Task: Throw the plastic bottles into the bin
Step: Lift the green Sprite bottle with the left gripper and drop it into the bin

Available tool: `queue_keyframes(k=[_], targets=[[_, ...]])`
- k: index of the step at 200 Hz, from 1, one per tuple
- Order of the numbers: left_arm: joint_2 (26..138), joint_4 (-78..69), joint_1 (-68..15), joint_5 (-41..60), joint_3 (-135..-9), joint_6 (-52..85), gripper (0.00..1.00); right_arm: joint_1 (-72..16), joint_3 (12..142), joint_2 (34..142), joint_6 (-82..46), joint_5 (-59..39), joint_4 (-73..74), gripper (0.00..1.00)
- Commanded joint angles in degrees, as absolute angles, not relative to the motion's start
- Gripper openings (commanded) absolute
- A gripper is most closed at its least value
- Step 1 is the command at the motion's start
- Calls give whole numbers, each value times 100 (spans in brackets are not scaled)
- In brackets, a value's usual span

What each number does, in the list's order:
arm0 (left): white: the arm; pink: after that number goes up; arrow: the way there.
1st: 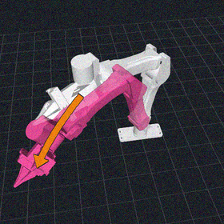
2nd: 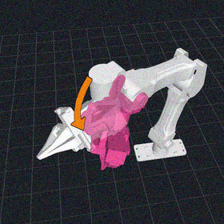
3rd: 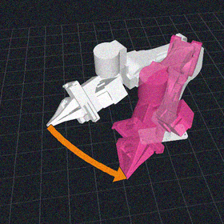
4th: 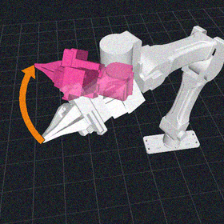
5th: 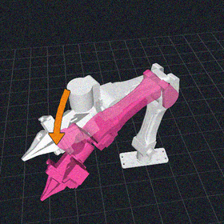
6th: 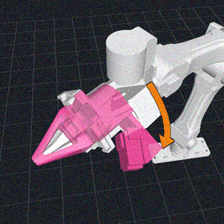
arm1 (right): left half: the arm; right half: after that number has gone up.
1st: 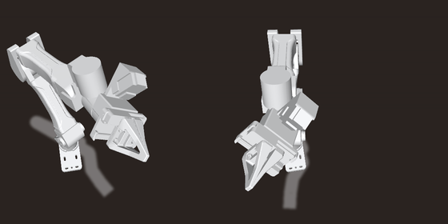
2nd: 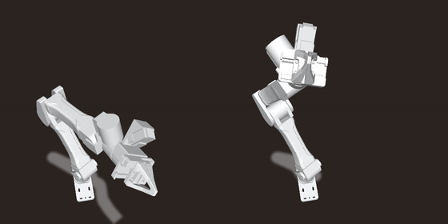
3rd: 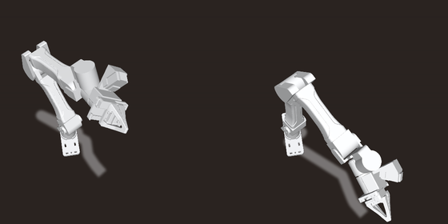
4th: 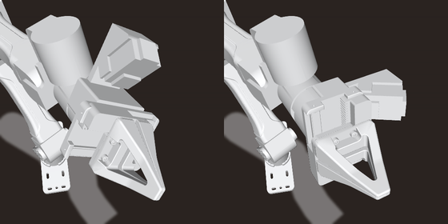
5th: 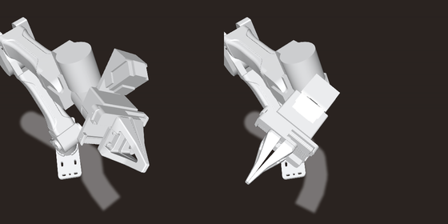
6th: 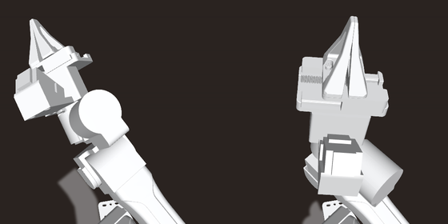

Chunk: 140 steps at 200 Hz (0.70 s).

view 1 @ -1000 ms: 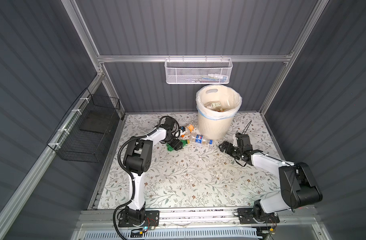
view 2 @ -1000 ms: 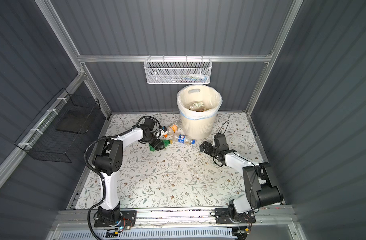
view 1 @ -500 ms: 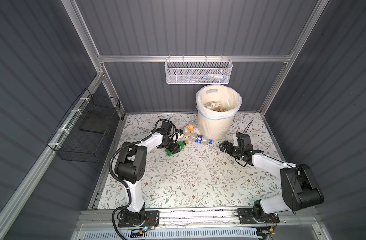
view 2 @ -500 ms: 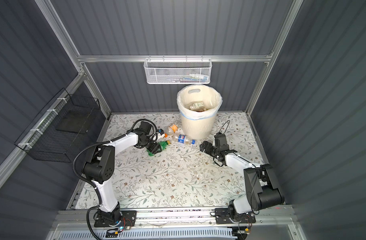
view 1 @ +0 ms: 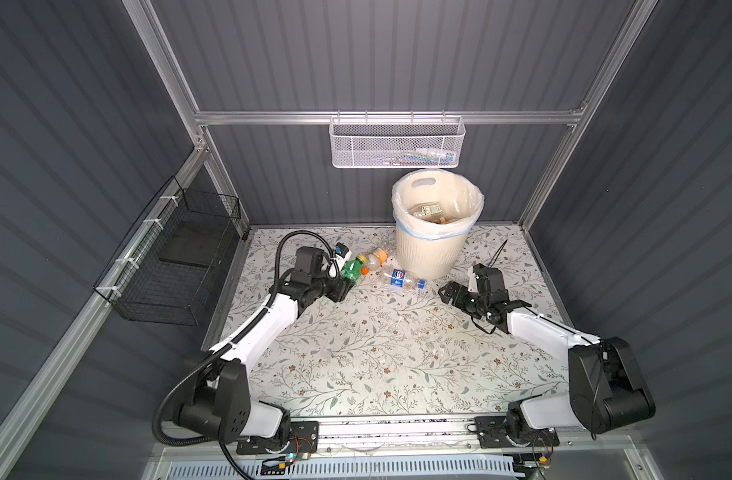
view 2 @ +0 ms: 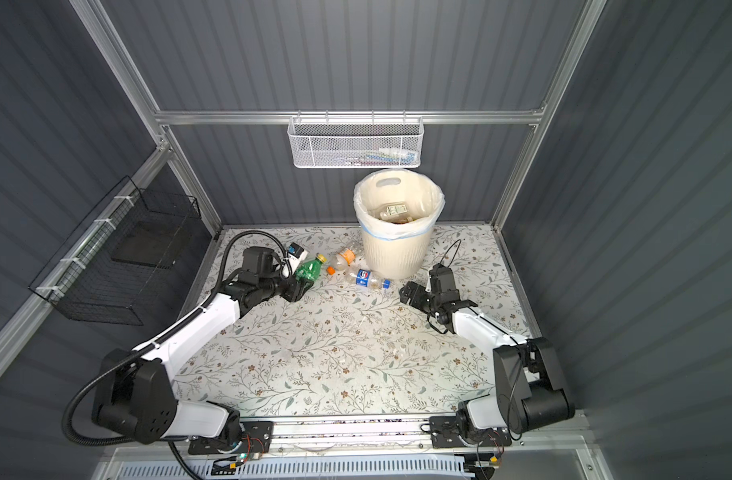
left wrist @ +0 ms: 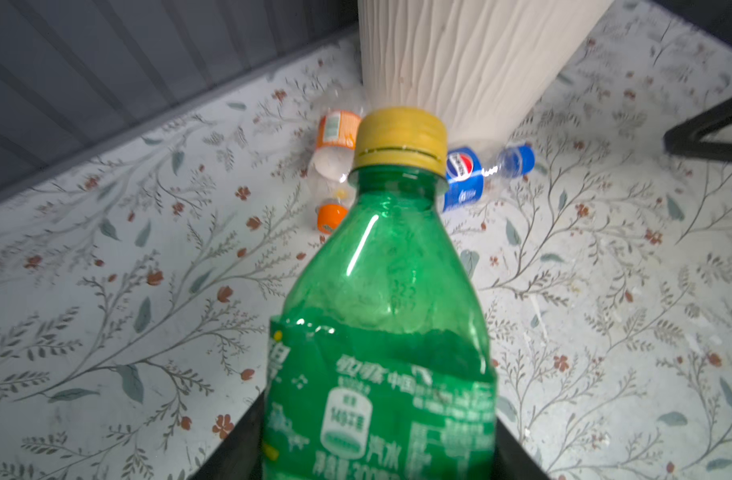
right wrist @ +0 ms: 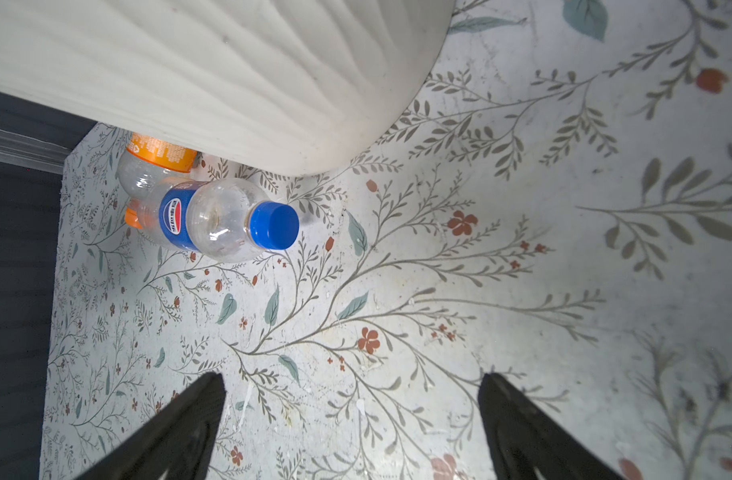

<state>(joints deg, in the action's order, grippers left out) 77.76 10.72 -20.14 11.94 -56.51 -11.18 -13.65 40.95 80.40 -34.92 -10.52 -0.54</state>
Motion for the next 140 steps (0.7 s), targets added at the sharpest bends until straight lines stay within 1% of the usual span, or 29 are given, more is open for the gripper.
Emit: queue_keyframes(k=[1, 26, 77, 140], targets=[[7225, 25, -2004, 1171, -5280, -635, 60, -1423, 4211, 7855, -3394, -851, -362, 97], [6595, -579, -2004, 1119, -4932, -501, 60, -1454, 4232, 7740, -3375, -765, -502, 97], [5637, -1450, -2004, 1124, -4759, -500, 60, -1581, 4267, 7611, -3375, -555, -626, 97], [5033, -2564, -2004, 1103, -4829, -562, 60, -1633, 4381, 7603, -3323, -432, -741, 97]])
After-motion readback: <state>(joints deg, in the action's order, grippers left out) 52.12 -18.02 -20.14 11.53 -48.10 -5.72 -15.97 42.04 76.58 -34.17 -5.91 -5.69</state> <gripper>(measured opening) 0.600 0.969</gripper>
